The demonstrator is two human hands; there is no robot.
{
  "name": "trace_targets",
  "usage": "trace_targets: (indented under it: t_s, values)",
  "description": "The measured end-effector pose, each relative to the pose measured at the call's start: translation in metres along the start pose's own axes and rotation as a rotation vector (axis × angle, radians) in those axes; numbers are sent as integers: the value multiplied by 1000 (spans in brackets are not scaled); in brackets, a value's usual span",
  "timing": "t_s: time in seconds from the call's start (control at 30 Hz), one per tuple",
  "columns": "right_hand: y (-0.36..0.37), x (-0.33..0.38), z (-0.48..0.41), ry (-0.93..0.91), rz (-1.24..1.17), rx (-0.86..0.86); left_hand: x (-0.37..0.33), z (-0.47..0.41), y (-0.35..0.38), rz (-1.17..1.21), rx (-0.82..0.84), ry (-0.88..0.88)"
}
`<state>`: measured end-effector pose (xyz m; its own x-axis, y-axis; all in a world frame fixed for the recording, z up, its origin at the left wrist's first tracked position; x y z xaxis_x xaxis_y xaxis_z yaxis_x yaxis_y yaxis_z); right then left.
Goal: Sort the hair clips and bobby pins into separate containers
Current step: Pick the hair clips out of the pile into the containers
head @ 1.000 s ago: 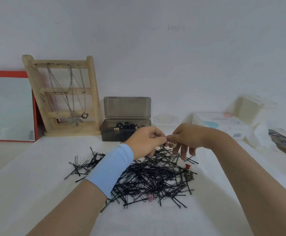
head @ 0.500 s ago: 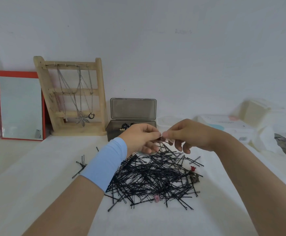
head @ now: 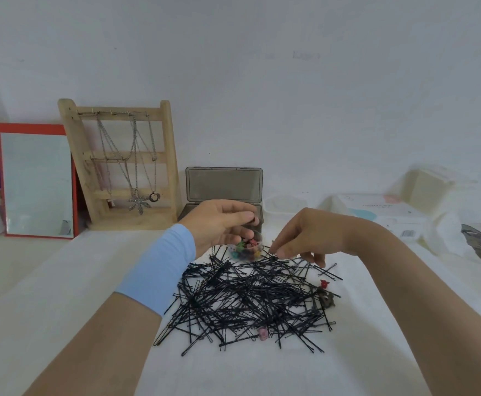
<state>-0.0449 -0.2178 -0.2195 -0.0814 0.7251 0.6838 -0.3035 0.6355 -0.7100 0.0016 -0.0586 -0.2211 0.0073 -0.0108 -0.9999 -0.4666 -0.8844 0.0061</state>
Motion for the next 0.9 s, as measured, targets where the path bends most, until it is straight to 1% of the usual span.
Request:
trace_targets:
  t_s: [0.03, 0.07, 0.2, 0.3, 0.37, 0.47, 0.6, 0.7, 0.77, 0.8, 0.9]
  values:
    - [2, 1, -1, -11, -9, 1, -1, 0, -2, -27, -6, 9]
    - [1, 3, -3, -25, -25, -33, -2, 0, -3, -74, -20, 25]
    - [-16, 5, -15, -76, -134, -322, -12, -5, -20, -373, -189, 153]
    - [-22, 9, -34, -104, -78, -461, -23, -15, -39, -550, -321, 198]
    - [-22, 17, -49, -130, 10, -509, -28, -22, -48, -693, -376, 200]
    - [-21, 27, -71, -158, 48, -500, -31, -33, -61, -799, -425, 183]
    - [-29, 26, -78, -129, 69, -511, -24, -41, -59, -898, -316, 142]
    - [-33, 23, -66, -147, 128, -506, -29, -35, -48, -954, -294, 250]
    - [-30, 18, -52, -141, 152, -446, -31, -26, -34, -965, -269, 299]
    - [-28, 16, -44, -130, 171, -410, -31, -21, -22, -961, -225, 306]
    - [-18, 6, -19, -59, 264, -245, -18, -10, 19, -887, -21, 273]
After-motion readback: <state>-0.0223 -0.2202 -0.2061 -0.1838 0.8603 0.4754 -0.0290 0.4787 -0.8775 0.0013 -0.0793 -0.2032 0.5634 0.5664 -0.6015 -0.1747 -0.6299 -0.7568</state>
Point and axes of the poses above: each hand's wrist, its own z-axis away from the middle knuckle, its own y-axis out of the palm, x = y × z, the point moved 8 cm from there along -z, towards the middle knuckle, and after that the axes turned 2 degrees about -x, right-handed, at the moved point
